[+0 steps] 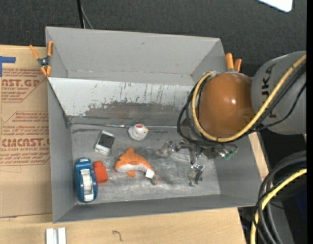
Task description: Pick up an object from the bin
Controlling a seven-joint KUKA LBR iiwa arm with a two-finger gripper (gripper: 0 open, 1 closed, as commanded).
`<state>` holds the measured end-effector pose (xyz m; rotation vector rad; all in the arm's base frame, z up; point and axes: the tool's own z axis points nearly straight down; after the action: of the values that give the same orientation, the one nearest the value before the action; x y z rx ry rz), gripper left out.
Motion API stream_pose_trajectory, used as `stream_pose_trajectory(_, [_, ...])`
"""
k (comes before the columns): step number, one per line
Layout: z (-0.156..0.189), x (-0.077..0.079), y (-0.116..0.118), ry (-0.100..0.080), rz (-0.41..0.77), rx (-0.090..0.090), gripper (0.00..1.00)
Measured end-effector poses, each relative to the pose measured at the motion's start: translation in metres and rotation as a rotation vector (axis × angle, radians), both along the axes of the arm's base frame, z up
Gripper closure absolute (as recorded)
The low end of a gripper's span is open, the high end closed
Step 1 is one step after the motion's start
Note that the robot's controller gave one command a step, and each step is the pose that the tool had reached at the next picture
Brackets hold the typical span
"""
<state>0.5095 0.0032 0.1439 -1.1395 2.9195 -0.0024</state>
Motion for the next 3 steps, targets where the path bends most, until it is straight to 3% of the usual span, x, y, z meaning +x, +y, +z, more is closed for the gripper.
stream_pose_trajectory(1, [-0.033, -0.014, 0.048, 0.011, 0.092, -0.001, 0.00])
stream_pose_trajectory(2, [-0.056, -0.004, 0.060, 0.005, 0.357, 0.002, 0.00])
stream_pose_trajectory(3, [-0.067, 0.028, 0.063, 0.007, 0.344, 0.000, 1.00])
